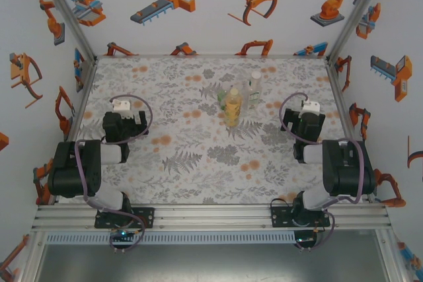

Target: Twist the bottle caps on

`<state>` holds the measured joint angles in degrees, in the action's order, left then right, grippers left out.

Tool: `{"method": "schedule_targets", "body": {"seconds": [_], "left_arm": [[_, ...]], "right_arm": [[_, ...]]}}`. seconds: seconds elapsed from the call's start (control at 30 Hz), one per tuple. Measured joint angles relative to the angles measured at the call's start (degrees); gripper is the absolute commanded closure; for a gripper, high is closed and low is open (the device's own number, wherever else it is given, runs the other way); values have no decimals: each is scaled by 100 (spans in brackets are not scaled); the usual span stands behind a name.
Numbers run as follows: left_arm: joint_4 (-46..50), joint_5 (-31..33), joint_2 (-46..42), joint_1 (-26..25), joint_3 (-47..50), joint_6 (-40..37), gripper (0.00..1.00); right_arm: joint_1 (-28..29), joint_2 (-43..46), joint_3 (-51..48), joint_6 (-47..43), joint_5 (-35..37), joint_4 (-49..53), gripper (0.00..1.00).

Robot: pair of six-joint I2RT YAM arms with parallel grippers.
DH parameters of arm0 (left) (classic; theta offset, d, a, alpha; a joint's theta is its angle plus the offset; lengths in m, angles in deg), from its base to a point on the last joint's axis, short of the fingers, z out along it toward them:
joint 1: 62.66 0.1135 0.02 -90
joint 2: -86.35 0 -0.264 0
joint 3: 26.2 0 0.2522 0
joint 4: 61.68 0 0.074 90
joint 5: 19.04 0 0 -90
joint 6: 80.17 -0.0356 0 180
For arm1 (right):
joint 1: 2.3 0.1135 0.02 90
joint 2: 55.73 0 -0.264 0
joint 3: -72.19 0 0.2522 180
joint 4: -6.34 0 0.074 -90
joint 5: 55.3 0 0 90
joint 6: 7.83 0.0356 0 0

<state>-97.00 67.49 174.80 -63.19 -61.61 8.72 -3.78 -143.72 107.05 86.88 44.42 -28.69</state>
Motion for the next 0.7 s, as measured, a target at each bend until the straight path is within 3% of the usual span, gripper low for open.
{"method": "schedule_targets", "body": {"seconds": [0.7], "left_arm": [[31,2,-2,0,-2,57,3]], "right_arm": [[0,0,0,-70,-481,4,1]]}}
